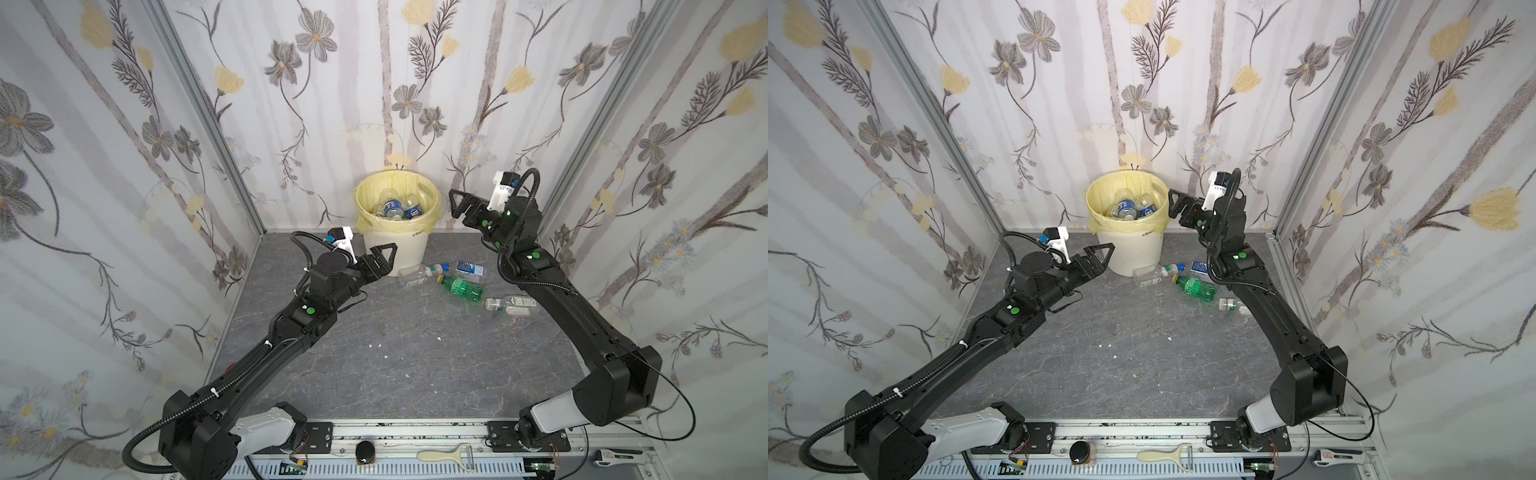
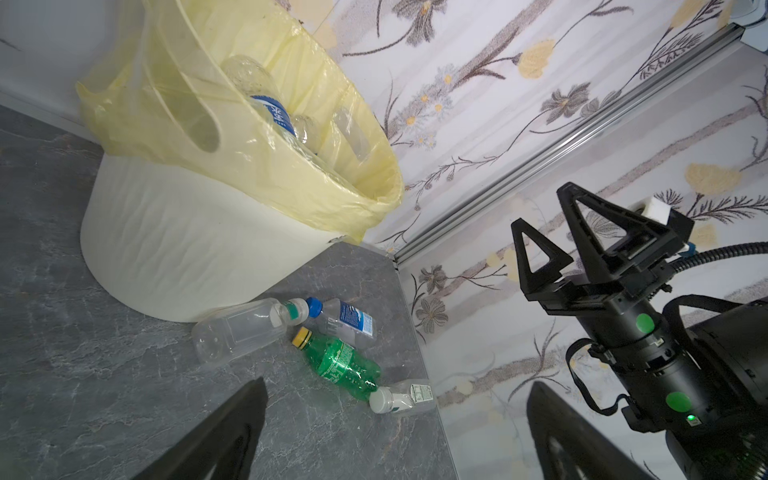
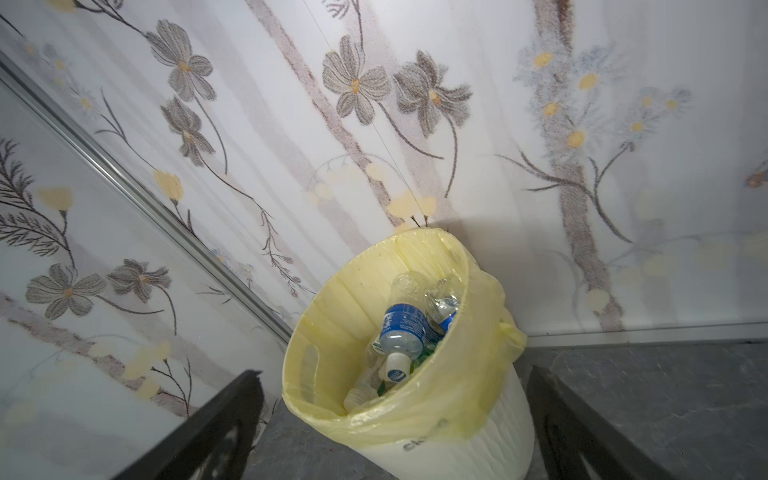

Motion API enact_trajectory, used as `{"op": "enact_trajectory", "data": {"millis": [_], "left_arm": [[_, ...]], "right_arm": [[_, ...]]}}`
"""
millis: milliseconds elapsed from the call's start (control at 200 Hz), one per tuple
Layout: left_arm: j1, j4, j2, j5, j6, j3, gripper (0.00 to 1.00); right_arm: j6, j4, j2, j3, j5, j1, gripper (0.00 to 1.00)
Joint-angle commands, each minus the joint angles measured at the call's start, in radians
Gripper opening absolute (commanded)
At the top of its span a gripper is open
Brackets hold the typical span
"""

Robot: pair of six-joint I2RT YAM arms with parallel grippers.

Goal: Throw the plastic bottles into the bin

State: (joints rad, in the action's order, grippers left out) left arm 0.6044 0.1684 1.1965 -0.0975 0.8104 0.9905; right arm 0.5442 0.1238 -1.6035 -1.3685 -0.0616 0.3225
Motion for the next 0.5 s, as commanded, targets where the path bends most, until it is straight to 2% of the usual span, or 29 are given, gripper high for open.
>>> {"op": "enact_trajectory", "data": {"millis": [0, 80, 230, 495], "left_arm": [[0.034, 0.035, 0.027, 0.012, 0.009, -0.007, 1.0], [0.062, 0.045, 0.05, 0.013, 0.011, -0.011, 1.0], [0.117, 0.053, 0.104, 0.022, -0.011, -0.001, 1.0], [0.186, 0.057, 0.236, -0.01, -0.068, 0.058, 1.0]], "right_arm": [[-0.012, -0.013, 0.089, 0.13, 0.039, -0.041, 1.0], [-0.008, -0.043, 0.148, 0.234, 0.069, -0.076, 1.0], [0.035, -0.143, 0.227, 0.38, 0.197, -0.14, 1.0], [0.151, -0.283, 0.305, 0.54, 0.391, -0.212, 1.0]]}}
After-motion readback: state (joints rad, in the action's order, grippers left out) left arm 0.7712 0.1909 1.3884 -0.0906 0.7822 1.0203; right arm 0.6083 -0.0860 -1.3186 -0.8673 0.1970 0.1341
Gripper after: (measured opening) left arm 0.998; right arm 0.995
